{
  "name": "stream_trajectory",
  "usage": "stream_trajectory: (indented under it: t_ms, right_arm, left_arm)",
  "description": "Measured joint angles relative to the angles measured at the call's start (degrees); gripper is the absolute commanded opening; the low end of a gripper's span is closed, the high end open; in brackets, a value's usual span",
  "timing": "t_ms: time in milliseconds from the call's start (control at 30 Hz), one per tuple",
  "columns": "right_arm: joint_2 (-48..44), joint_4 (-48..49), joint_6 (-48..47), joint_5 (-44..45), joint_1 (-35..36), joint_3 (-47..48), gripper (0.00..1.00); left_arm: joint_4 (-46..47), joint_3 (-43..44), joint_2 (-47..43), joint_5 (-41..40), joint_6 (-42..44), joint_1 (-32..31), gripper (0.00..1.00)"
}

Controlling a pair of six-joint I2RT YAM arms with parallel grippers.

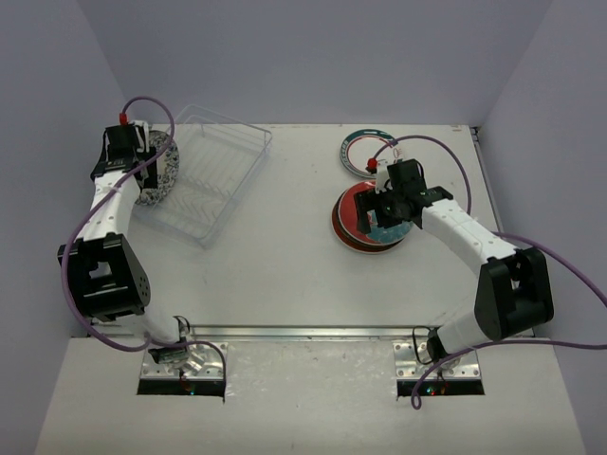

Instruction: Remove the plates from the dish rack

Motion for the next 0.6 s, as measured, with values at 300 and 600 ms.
stream_trajectory:
  t_ms: [300, 600]
  right_arm:
    - [0.06, 0.00, 0.02, -0.08, 0.00, 0.00, 0.99]
    - [1.15, -0.02, 0.02, -0.34, 0.00, 0.00, 0.99]
  left_arm:
    - [0.09, 1.33, 1.73, -0.71, 0.13, 1.11, 0.55]
    - [-0.15, 3.20, 3.86, 1.12, 0.26, 1.72, 0.55]
